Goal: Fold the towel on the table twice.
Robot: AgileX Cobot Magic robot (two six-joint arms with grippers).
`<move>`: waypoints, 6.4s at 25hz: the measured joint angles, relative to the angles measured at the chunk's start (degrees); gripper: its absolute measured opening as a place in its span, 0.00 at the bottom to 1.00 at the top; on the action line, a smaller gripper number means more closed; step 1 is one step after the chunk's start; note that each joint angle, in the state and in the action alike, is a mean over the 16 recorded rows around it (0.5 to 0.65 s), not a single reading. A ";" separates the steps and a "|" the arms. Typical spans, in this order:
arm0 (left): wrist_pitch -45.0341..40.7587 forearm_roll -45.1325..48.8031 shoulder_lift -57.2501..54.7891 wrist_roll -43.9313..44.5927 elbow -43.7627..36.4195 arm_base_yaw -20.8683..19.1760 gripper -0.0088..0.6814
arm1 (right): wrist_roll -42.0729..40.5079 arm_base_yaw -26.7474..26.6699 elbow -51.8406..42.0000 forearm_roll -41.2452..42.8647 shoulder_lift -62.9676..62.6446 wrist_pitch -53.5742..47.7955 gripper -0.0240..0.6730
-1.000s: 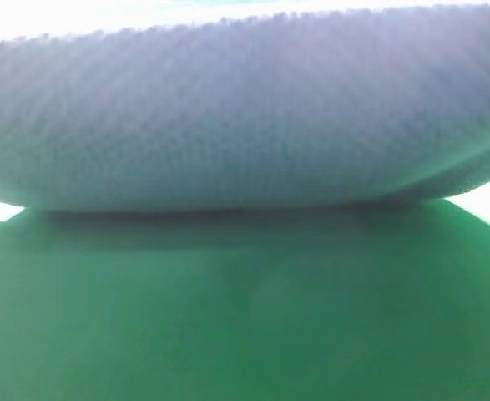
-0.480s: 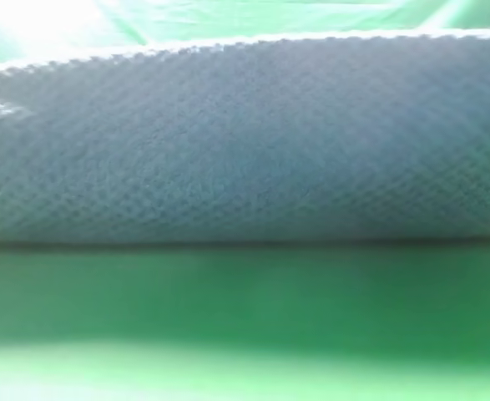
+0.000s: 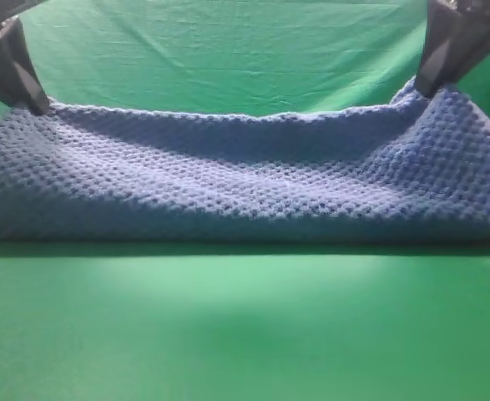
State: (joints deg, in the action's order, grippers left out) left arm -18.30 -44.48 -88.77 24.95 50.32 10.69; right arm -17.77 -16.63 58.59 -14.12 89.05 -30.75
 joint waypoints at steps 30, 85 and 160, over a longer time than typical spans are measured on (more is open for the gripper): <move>6.24 1.64 -16.82 0.37 15.12 0.00 0.52 | -1.77 2.72 15.45 -0.24 17.27 8.80 0.54; -31.15 28.56 79.84 -13.69 -15.30 0.00 0.01 | 10.41 2.72 -17.66 9.63 -71.31 -18.88 0.03; -1.73 29.68 89.53 -18.50 -51.10 0.00 0.01 | 6.71 2.72 -59.99 9.27 -89.83 8.71 0.03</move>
State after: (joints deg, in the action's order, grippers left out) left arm -20.03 -14.79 0.76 6.45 -0.78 10.69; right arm -11.06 -13.91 -1.40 -4.85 -0.79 -22.04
